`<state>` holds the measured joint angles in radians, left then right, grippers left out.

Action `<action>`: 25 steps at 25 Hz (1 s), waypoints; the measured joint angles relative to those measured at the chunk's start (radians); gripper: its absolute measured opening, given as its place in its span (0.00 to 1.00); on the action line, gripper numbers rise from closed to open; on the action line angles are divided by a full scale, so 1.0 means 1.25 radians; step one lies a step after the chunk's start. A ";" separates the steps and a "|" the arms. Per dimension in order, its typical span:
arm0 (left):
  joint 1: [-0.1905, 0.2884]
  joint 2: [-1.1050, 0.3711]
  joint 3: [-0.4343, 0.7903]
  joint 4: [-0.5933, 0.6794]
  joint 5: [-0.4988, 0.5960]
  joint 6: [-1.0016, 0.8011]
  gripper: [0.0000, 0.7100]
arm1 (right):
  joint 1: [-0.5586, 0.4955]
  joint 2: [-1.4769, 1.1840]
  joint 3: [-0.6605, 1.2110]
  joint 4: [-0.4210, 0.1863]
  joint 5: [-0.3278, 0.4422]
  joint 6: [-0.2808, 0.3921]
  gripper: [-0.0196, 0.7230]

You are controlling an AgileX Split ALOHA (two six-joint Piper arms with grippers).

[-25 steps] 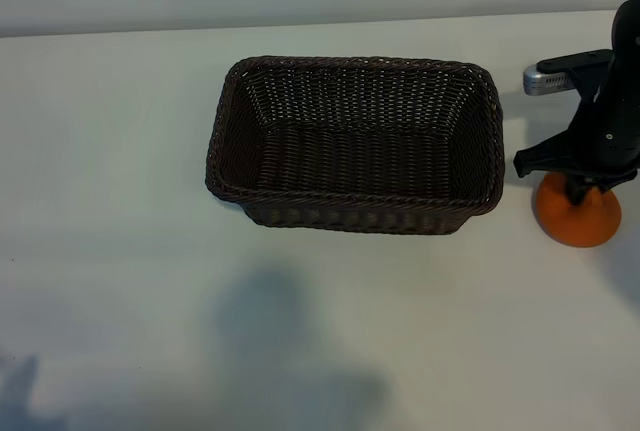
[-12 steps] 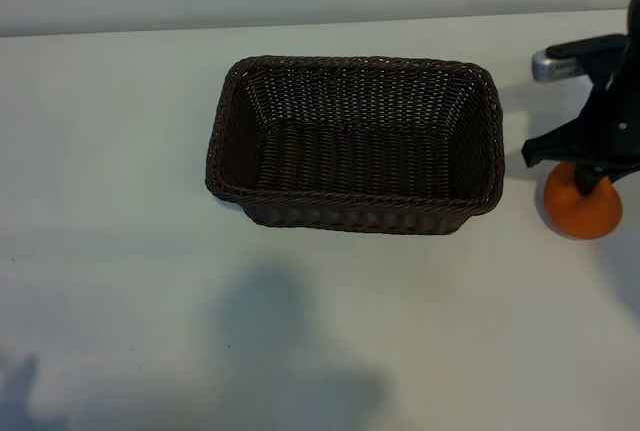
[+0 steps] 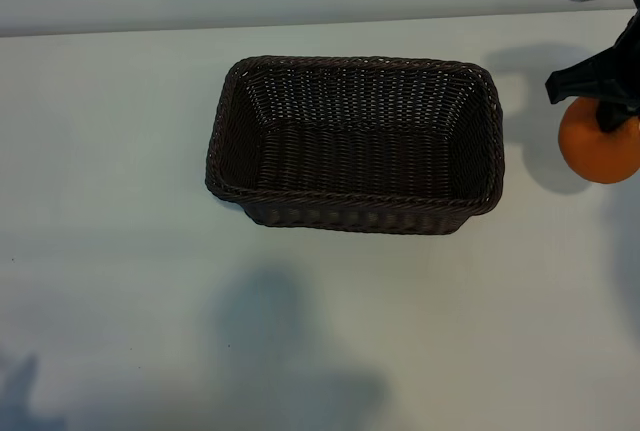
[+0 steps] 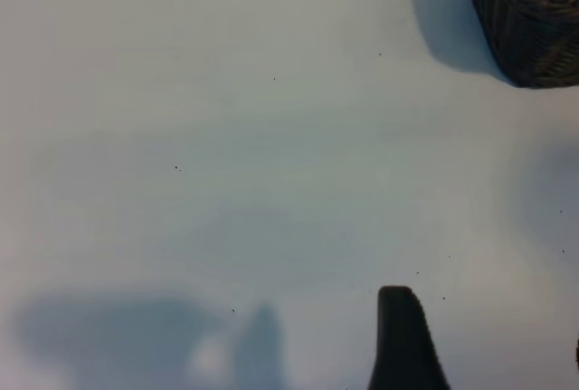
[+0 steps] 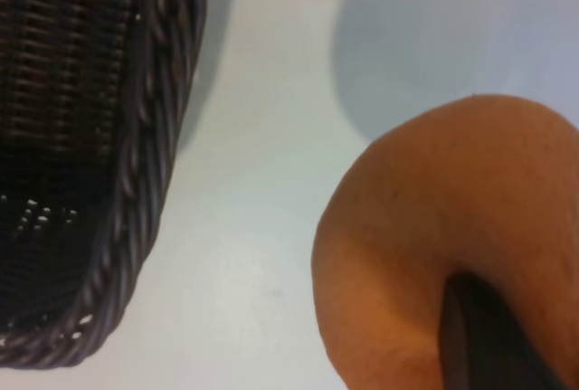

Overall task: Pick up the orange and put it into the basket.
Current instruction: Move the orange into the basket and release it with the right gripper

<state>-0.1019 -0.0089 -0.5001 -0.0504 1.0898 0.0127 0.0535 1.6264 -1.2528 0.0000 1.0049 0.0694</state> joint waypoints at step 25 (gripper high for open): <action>0.000 0.000 0.000 0.000 0.000 0.000 0.65 | 0.077 0.000 -0.083 0.229 0.000 -0.107 0.14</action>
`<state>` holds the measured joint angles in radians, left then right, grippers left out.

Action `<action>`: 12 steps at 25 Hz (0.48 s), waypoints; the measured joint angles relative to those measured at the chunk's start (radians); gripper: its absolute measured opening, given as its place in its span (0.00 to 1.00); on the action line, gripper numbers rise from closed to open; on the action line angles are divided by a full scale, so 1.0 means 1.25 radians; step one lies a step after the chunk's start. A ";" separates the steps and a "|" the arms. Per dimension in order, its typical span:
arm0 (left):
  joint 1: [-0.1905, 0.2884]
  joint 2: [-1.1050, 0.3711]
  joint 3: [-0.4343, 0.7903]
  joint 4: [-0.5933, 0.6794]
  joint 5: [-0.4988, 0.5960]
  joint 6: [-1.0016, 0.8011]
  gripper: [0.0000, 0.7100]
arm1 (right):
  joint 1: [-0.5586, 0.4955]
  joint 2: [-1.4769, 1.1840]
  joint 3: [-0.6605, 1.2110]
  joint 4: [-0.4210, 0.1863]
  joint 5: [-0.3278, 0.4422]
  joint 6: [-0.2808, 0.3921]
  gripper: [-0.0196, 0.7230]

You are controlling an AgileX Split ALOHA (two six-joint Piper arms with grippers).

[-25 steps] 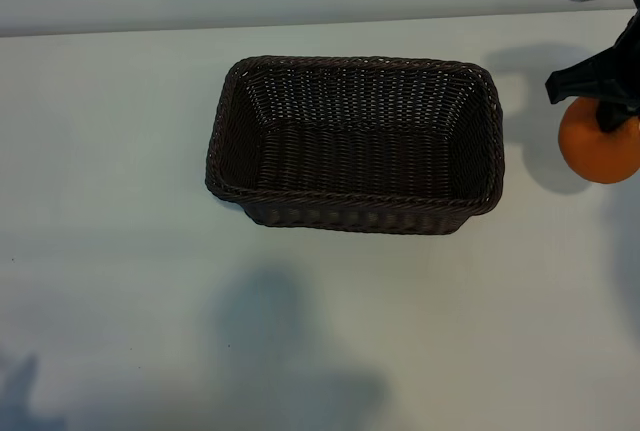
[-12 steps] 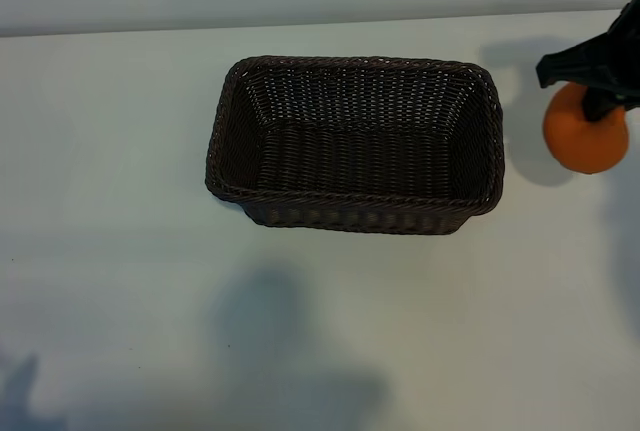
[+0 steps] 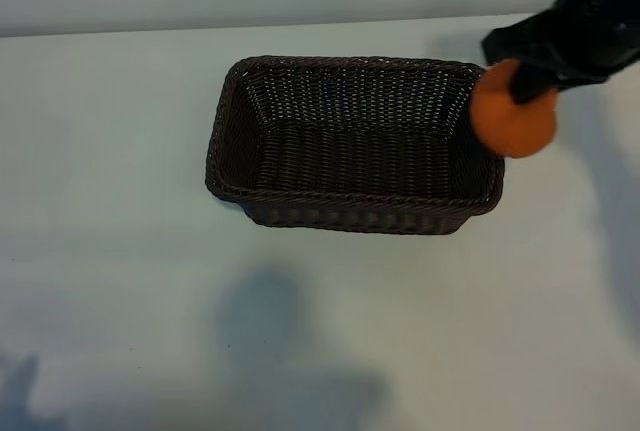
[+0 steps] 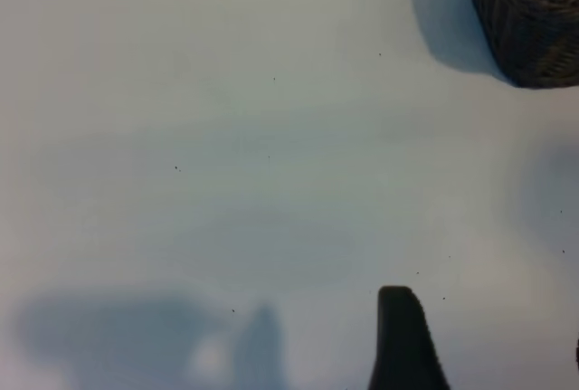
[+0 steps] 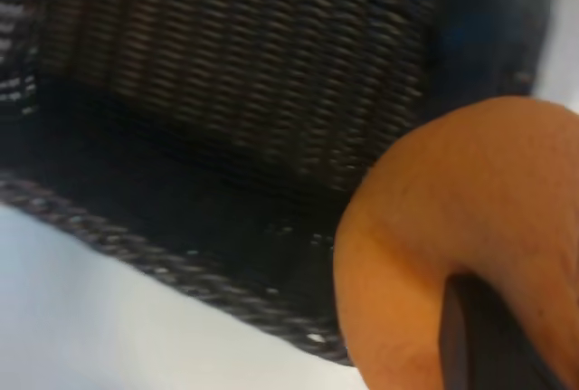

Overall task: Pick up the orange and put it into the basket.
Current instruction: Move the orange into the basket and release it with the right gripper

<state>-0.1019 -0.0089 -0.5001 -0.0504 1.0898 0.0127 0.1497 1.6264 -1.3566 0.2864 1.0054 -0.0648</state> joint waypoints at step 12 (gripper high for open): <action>0.000 0.000 0.000 0.000 0.000 0.000 0.65 | 0.167 0.003 -0.007 -0.103 -0.121 0.023 0.14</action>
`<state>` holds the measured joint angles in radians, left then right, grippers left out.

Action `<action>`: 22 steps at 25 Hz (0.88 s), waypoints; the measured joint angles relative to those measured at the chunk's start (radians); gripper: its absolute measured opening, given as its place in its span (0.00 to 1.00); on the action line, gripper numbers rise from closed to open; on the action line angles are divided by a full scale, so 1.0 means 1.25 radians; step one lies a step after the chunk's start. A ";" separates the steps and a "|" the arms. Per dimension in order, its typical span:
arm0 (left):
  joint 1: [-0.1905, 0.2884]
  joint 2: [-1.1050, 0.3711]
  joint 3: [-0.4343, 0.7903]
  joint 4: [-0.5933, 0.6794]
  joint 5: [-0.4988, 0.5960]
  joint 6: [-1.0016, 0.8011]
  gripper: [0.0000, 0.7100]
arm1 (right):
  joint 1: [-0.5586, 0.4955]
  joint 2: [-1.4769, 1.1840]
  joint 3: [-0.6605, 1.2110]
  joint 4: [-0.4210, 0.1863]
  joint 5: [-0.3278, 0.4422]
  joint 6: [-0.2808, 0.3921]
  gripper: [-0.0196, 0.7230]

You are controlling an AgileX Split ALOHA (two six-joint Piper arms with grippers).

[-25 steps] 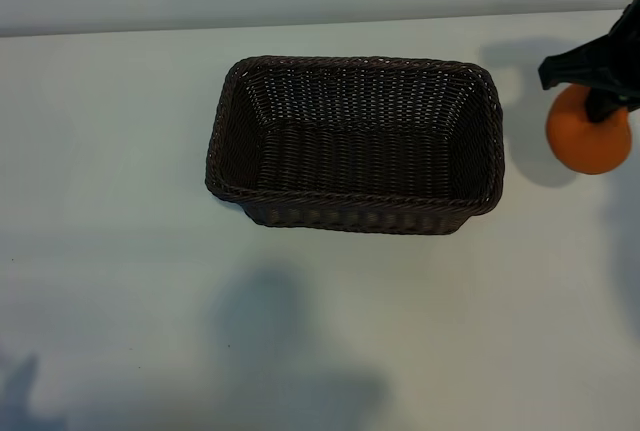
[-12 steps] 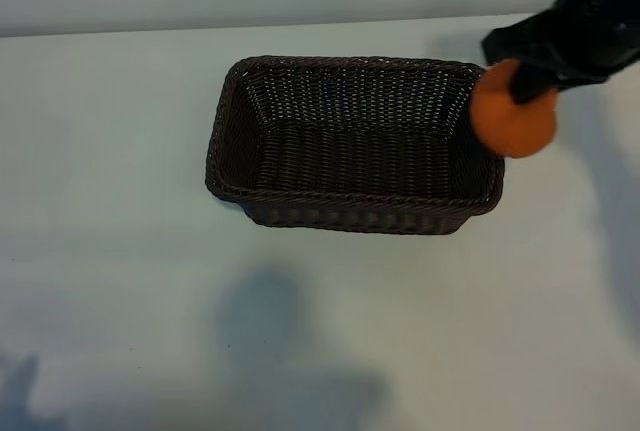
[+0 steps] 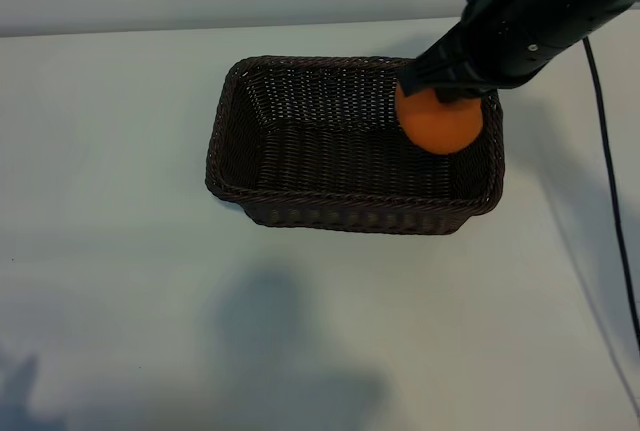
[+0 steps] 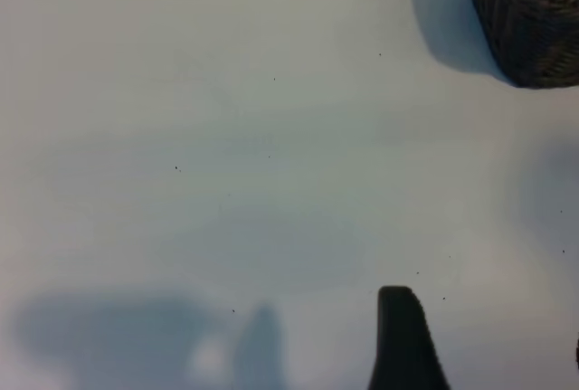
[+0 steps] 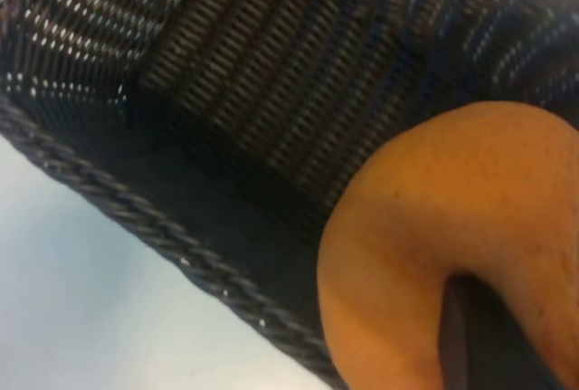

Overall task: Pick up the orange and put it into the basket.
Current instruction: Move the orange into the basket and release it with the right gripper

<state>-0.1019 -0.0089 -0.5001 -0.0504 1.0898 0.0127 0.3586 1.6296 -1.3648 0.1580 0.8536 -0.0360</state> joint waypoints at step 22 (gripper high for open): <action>0.000 0.000 0.000 0.000 0.000 0.001 0.65 | 0.020 0.266 -0.096 -0.027 0.047 -0.039 0.14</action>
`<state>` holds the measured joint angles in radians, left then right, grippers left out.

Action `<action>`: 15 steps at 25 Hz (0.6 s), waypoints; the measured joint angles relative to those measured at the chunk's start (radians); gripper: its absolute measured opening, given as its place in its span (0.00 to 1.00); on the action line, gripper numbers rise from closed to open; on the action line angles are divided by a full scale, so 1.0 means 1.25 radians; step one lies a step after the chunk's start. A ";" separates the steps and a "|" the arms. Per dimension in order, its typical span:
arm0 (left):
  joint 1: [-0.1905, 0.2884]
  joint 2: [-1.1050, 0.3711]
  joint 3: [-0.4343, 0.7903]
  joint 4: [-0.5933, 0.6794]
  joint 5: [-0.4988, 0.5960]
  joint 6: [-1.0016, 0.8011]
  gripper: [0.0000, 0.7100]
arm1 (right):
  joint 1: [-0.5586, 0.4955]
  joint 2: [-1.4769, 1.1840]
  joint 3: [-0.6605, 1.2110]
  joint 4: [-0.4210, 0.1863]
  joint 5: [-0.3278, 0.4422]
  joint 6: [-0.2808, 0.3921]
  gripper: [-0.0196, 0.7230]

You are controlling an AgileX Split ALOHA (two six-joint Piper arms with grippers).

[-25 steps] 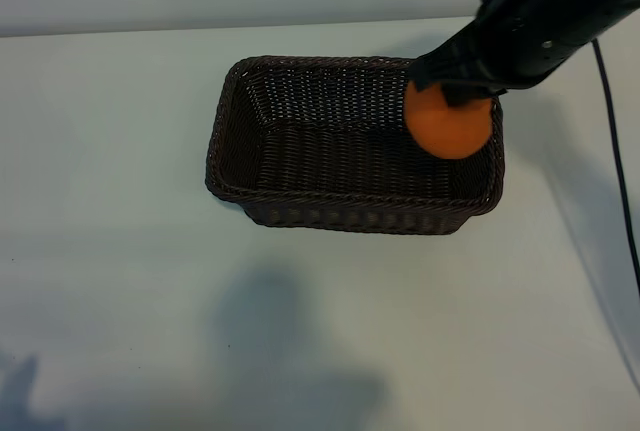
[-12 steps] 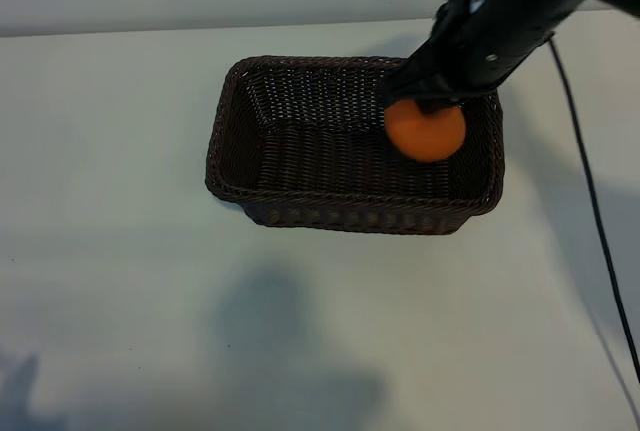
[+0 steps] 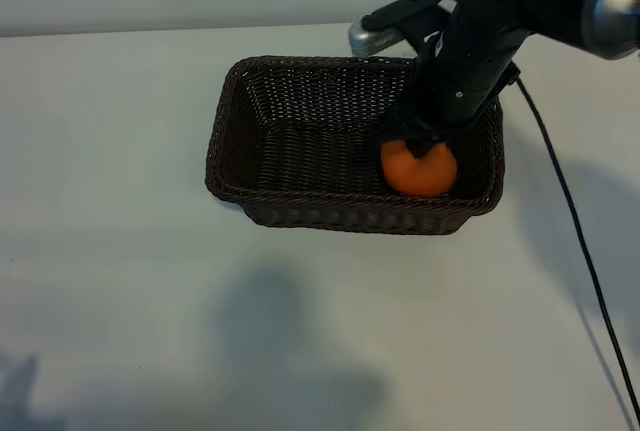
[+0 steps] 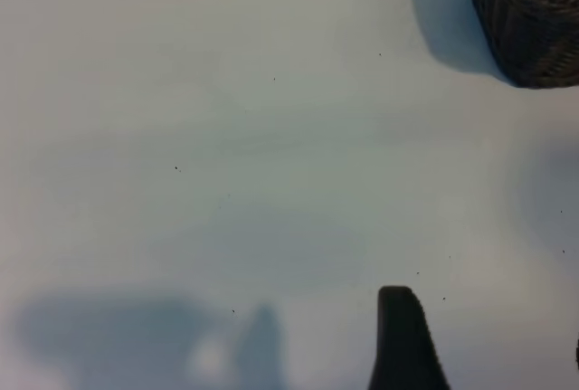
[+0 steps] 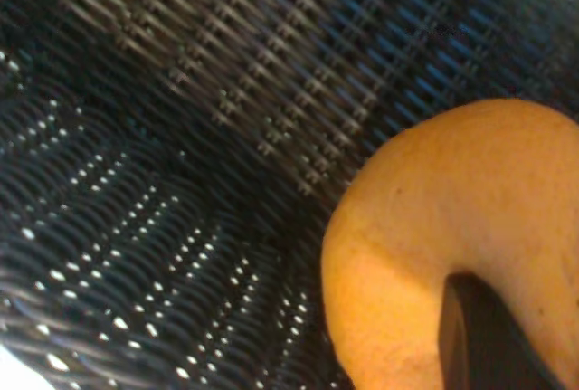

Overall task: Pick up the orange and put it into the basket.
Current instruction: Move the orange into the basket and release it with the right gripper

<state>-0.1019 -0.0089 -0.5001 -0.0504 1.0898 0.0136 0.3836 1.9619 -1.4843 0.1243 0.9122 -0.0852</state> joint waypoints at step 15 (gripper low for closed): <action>0.000 0.000 0.000 0.000 0.000 0.001 0.65 | 0.021 0.012 -0.002 0.033 0.010 -0.034 0.51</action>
<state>-0.1019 -0.0089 -0.5001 -0.0504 1.0898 0.0145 0.4095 1.9774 -1.4862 0.1655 0.9252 -0.1278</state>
